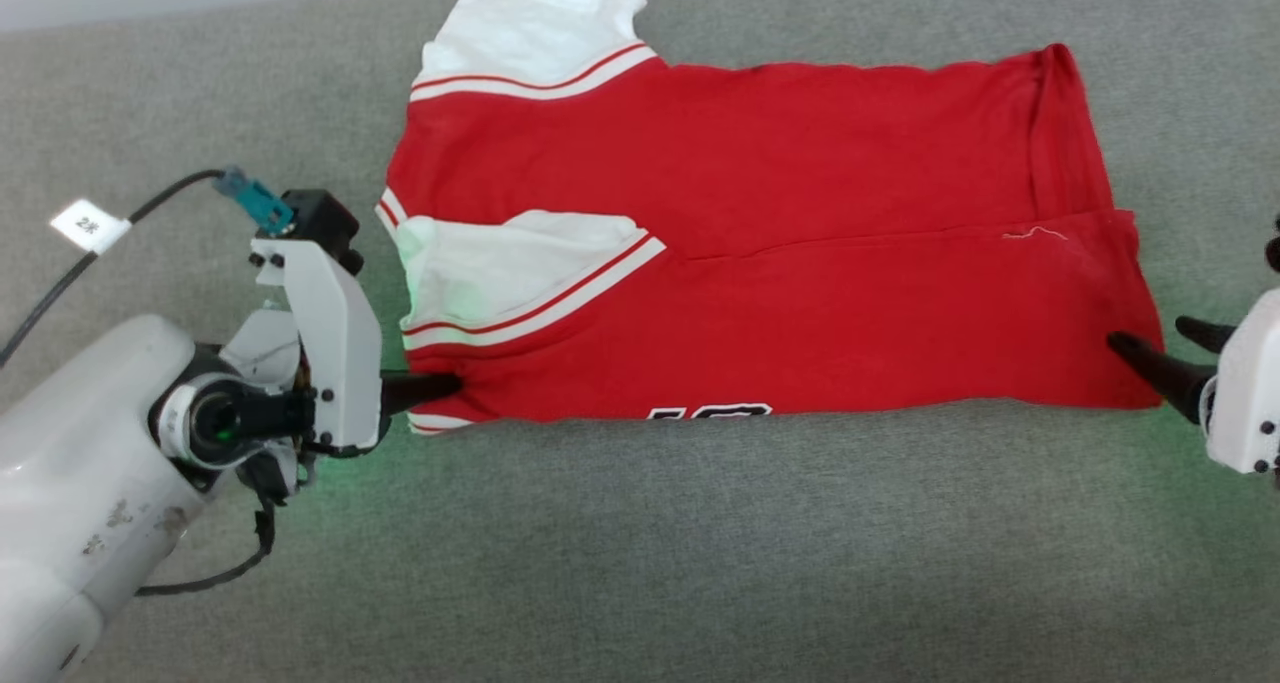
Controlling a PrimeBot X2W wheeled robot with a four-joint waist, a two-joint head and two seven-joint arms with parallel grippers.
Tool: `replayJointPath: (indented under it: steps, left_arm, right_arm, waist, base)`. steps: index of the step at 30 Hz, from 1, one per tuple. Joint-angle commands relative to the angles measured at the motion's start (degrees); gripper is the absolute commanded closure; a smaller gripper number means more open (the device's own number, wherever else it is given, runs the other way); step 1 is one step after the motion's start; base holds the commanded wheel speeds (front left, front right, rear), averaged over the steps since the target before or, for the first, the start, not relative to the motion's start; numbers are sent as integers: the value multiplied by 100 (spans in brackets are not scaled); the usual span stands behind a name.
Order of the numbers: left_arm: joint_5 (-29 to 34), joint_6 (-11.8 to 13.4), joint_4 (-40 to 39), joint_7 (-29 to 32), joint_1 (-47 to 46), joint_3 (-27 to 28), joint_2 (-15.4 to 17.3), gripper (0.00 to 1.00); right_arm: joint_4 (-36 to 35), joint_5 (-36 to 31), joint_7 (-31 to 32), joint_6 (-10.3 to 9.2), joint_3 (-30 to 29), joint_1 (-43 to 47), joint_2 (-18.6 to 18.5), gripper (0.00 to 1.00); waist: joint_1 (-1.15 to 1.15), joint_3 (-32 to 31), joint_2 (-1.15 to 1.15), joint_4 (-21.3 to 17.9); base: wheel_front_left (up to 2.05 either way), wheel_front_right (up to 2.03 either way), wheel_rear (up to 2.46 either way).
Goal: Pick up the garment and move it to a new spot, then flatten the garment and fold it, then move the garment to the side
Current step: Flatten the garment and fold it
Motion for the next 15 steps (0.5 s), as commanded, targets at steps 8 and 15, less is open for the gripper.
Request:
replayJointPath:
  steps: [8, 15]
  left_arm:
    - [113, -95, -14, -57, 147, -157, -275, 100]
    - [106, -215, 79, -160, 202, -121, -330, 100]
  right_arm:
    - [760, -318, 836, -6, 444, -138, 268, 0]
    - [905, -254, 843, -2, 492, -145, 423, 100]
  waist:
    - [0, 158, 0, 178]
    - [0, 102, 0, 219]
  base:
    - [0, 0, 0]
    - [0, 0, 0]
